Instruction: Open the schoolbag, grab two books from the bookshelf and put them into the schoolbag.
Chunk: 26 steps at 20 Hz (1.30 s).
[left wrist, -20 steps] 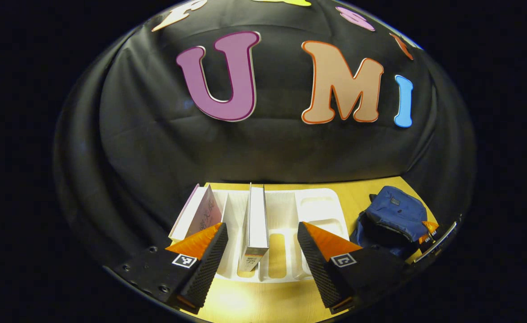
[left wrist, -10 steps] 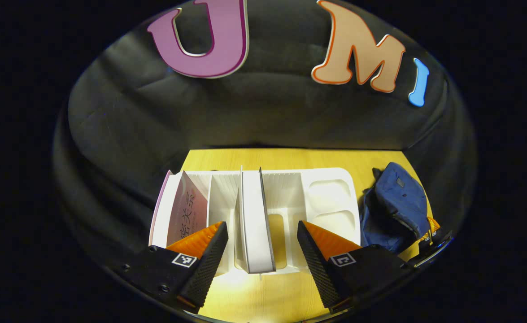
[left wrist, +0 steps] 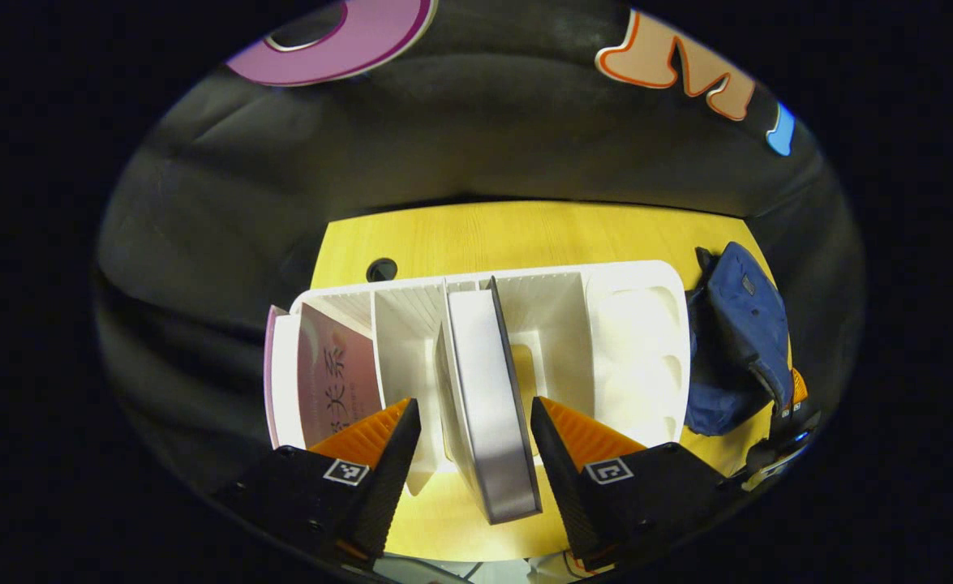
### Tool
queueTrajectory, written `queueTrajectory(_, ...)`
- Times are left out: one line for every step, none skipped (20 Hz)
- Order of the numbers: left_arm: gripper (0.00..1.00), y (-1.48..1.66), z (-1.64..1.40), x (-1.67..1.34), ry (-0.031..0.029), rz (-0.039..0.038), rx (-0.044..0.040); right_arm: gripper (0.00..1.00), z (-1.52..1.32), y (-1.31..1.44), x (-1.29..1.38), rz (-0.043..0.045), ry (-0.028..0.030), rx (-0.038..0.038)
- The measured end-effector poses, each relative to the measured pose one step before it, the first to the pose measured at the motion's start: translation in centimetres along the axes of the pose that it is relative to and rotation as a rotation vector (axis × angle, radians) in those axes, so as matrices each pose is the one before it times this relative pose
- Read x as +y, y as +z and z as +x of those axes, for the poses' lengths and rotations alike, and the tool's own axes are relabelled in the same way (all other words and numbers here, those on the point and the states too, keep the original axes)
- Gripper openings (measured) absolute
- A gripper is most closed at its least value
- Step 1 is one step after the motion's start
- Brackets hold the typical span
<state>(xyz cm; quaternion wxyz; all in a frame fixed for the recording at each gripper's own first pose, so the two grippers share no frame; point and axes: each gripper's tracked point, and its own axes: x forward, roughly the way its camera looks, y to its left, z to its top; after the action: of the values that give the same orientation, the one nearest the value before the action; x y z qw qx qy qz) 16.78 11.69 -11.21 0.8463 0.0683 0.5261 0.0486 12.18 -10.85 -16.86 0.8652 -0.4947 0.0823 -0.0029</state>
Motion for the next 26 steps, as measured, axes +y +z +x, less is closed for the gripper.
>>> queueTrajectory(0.82,-0.450,0.316,-0.114,-0.01179,-0.00537,0.02821,0.05,0.028,-0.007,-0.040,0.00046,-0.00245,0.00054)
queueTrajectory(0.81,-0.231,0.350,0.052,-0.00224,-0.00174,0.02528,0.05,-0.024,0.014,0.004,0.00054,-0.00207,0.00077)
queueTrajectory(0.81,-0.330,0.304,0.122,-0.00208,0.00345,0.02781,0.03,0.041,0.015,-0.008,0.00071,-0.00046,0.00178)
queueTrajectory(0.81,-0.301,0.064,0.416,0.00540,0.00079,0.02242,0.03,0.015,0.017,-0.021,-0.00159,-0.00039,0.00074)
queueTrajectory(0.80,0.111,0.120,0.287,0.00959,0.00401,0.01084,0.03,0.042,-0.026,-0.077,-0.00410,-0.00079,0.00060)
queueTrajectory(0.79,0.143,0.047,0.279,0.00761,0.00986,0.00281,0.03,-0.013,0.015,0.005,-0.00276,-0.00003,-0.00006)
queueTrajectory(0.75,0.151,-0.035,0.358,0.00766,0.00808,0.00152,0.05,0.046,-0.048,-0.011,-0.00110,-0.00025,-0.00027)
queueTrajectory(0.72,0.184,0.048,0.248,0.00363,0.00486,-0.00075,0.03,-0.036,0.075,-0.003,-0.00054,0.00075,0.00149)
queueTrajectory(0.69,-0.011,0.141,0.071,0.00029,0.00531,0.00337,0.03,0.008,0.007,0.007,-0.00010,0.00115,0.00032)
queueTrajectory(0.66,-0.085,0.162,0.006,-0.00119,-0.00035,0.01001,0.03,-0.078,0.111,-0.033,-0.00112,0.00031,-0.00021)
queueTrajectory(0.62,-0.083,0.203,-0.184,-0.00665,-0.00427,0.00845,0.03,0.041,-0.069,-0.007,-0.00114,0.00040,-0.00019)
queueTrajectory(0.61,-0.089,0.204,-0.130,-0.00630,-0.00720,0.00886,0.03,-0.043,0.030,0.008,-0.00112,0.00014,-0.00008)
queueTrajectory(0.60,-0.127,0.315,-0.148,-0.00552,-0.00691,0.01012,0.03,0.027,-0.013,-0.030,-0.00113,0.00121,0.00047)
queueTrajectory(0.60,-0.101,0.236,-0.057,-0.00310,-0.00580,0.01202,0.03,-0.044,0.044,-0.027,-0.00113,0.00044,-0.00007)
queueTrajectory(0.58,-0.070,0.176,-0.021,-0.00038,-0.00307,0.01084,0.05,0.052,-0.070,0.010,-0.00092,0.00040,0.00018)
queueTrajectory(0.55,-0.063,-0.099,-0.174,-0.00756,-0.00145,0.00805,0.05,-0.040,0.002,-0.016,-0.00122,-0.00025,0.00039)
queueTrajectory(0.50,0.022,0.116,-0.032,-0.00025,0.00720,0.00408,0.03,0.025,0.061,-0.009,-0.00012,0.00037,0.00088)
queueTrajectory(0.50,-0.021,0.040,0.094,0.00145,0.01264,0.00489,0.03,-0.030,0.040,0.012,0.00064,0.00004,0.00031)
queueTrajectory(0.50,-0.004,-0.023,-0.036,-0.00414,0.00277,0.00574,0.03,0.019,-0.043,-0.024,-0.00032,-0.00011,0.00018)
queueTrajectory(0.49,-0.144,0.045,-0.131,0.00130,-0.00117,0.01033,0.03,-0.016,0.043,-0.024,-0.00106,0.00022,0.00028)
queueTrajectory(0.43,-0.332,-0.187,-0.039,0.00125,-0.00266,0.02042,0.03,0.001,0.009,0.015,-0.00031,0.00034,0.00013)
queueTrajectory(0.41,0.071,0.028,-0.001,0.00072,0.00050,0.00000,0.03,-0.021,-0.028,-0.008,-0.00021,0.00033,-0.00026)
queueTrajectory(0.40,-0.023,-0.050,0.164,0.00888,-0.00084,0.00132,0.03,0.015,0.027,-0.017,-0.00105,0.00036,-0.00041)
queueTrajectory(0.40,-0.183,-0.017,0.324,0.01141,-0.00466,0.00874,0.03,-0.044,-0.010,0.007,-0.00075,0.00110,-0.00014)
queueTrajectory(0.37,-0.313,-0.085,-0.030,0.00002,-0.01449,0.00955,0.05,0.046,0.034,0.003,-0.00056,0.00089,-0.00136)
queueTrajectory(0.37,-0.389,-0.021,0.023,0.00053,-0.01868,0.01344,0.03,-0.026,0.046,-0.010,-0.00087,0.00065,-0.00094)
